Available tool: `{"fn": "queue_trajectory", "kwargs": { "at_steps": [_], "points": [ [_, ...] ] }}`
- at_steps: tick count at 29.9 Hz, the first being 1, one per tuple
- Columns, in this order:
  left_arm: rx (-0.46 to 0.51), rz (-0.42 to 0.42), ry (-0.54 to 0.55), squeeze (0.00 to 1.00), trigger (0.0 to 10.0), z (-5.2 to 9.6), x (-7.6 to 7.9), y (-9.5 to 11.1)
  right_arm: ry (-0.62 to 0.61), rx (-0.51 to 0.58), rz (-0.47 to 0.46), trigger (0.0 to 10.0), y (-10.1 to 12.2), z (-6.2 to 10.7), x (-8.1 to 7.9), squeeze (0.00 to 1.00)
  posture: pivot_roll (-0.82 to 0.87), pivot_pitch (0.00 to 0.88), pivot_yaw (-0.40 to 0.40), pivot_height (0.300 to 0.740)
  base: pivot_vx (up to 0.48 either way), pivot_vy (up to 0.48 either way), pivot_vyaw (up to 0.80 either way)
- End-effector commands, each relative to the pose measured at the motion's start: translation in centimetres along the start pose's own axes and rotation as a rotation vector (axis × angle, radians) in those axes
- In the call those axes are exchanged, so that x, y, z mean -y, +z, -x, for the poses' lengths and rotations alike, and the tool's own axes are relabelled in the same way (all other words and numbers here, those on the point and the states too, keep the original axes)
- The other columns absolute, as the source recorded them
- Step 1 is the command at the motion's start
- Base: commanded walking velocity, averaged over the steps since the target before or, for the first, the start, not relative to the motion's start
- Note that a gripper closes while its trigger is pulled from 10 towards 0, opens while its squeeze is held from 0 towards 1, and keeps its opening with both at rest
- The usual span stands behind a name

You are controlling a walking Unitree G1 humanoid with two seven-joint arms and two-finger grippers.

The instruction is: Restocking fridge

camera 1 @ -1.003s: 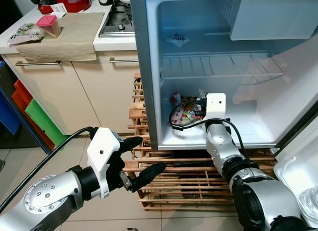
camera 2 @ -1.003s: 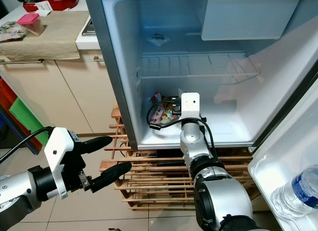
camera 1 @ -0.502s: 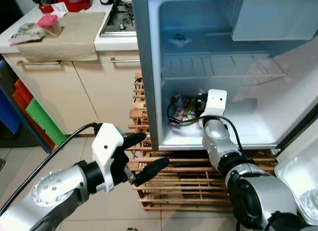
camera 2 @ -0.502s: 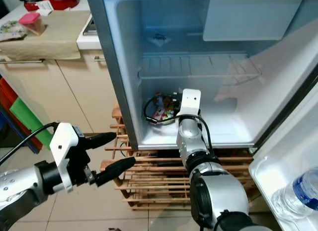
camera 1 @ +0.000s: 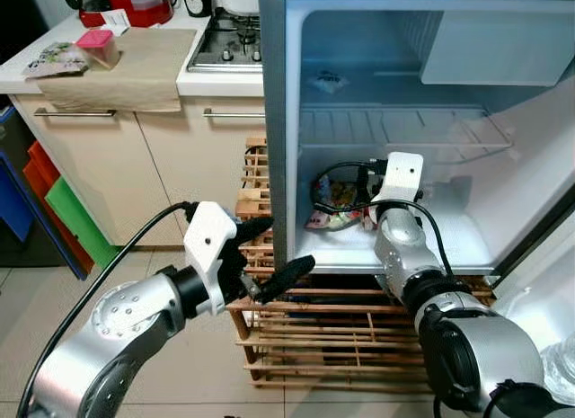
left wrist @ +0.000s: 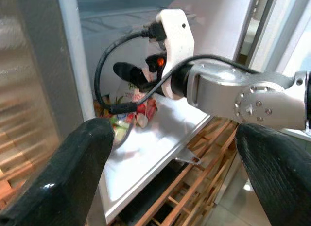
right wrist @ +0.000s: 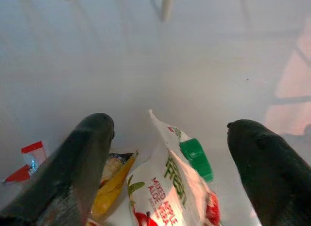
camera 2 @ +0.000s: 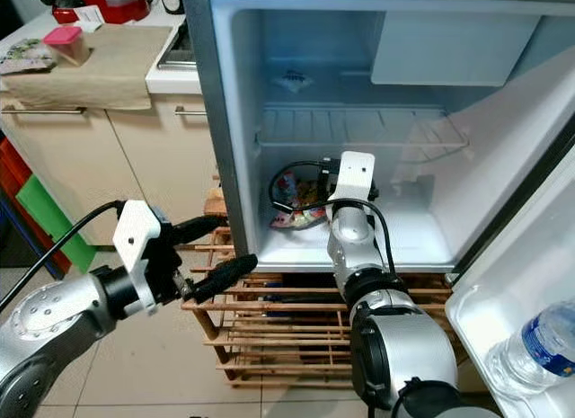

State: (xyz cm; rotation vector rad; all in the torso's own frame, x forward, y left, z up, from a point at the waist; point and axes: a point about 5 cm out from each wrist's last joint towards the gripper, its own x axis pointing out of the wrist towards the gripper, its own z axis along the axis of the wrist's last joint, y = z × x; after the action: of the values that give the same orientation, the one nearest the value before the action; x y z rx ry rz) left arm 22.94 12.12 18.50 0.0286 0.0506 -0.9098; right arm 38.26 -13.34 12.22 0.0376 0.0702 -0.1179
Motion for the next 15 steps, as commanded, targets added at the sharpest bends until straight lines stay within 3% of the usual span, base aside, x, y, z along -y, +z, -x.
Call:
{"fn": "queue_trajectory", "kwargs": {
  "at_steps": [1,7,9,11,15],
  "points": [
    [0.003,-0.022,0.004,0.00,10.0,-0.3,-0.4,0.0,-0.005,0.028,-0.012,10.0,0.3,0.0,0.4,1.00,0.02,0.000,0.014,0.740,0.000,0.000,0.00],
    [0.007,-0.015,0.075,0.00,10.0,0.0,-1.0,-0.5,-0.019,0.097,0.011,10.0,-0.1,0.9,1.7,1.00,0.00,0.000,0.005,0.740,0.000,0.000,0.00],
    [0.003,0.055,0.156,0.00,10.0,1.1,-0.8,-1.5,0.002,0.114,0.060,10.0,-1.4,3.1,3.4,1.00,-0.01,0.000,-0.004,0.740,0.000,0.000,0.00],
    [0.003,0.071,0.155,0.00,10.0,1.2,-0.6,-1.6,0.007,0.111,0.071,10.0,-1.6,3.6,3.7,1.00,-0.01,0.000,-0.006,0.740,0.000,0.000,0.00],
    [0.035,0.092,0.371,0.00,10.0,2.0,-1.8,-2.2,0.043,0.084,0.117,10.0,-3.6,6.5,6.0,1.00,-0.03,0.000,-0.027,0.740,0.000,0.000,0.00]
  ]
}}
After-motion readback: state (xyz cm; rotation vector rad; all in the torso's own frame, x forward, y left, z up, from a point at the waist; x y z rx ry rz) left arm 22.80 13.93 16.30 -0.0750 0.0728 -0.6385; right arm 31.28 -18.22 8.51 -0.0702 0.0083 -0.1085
